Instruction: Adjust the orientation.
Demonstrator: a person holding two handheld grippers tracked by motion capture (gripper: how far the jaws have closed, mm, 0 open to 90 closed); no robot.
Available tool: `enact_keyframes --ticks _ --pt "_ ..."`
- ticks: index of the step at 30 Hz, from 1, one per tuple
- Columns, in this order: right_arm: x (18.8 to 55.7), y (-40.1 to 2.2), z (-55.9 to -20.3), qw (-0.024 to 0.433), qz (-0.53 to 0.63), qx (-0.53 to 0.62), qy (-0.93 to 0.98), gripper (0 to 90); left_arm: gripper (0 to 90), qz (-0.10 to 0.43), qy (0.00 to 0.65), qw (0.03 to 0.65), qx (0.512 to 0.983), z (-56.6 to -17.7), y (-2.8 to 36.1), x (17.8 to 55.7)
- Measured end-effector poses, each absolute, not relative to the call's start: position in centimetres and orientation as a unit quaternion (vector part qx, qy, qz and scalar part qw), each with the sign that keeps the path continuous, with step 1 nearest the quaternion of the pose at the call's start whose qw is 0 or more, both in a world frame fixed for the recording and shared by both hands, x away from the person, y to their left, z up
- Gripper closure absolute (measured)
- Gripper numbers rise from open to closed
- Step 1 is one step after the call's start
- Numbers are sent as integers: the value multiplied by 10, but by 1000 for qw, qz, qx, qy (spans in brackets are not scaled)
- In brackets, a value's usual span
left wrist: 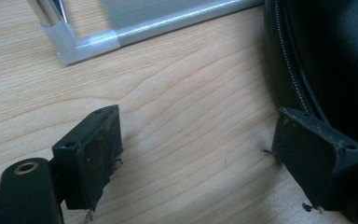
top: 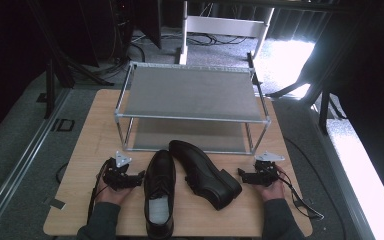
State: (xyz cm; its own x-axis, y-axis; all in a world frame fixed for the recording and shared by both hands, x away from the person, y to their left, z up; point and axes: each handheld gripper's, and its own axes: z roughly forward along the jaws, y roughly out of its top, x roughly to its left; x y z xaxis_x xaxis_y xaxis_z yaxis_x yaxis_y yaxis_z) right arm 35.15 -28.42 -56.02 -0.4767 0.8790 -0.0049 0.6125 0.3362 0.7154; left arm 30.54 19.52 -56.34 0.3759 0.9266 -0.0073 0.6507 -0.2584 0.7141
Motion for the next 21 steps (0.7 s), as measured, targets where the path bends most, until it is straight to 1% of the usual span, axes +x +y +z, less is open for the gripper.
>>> enact_keyframes --ticks 3,4,8,12,18,21 --pt "352 -284 -560 201 332 470 792 122 214 214 517 321 764 -562 194 305" --pt "351 -284 -560 201 335 469 792 157 231 212 516 321 765 -561 194 304" --pt "351 -285 -560 202 338 469 791 167 371 208 512 320 770 -558 194 302" --pt "351 -285 -560 202 338 469 791 167 396 202 508 323 773 -555 194 300" --pt "351 -285 -560 202 338 468 791 167 418 202 491 364 765 -536 192 286" --pt "351 -285 -560 202 337 468 791 166 439 201 478 374 769 -528 189 277"
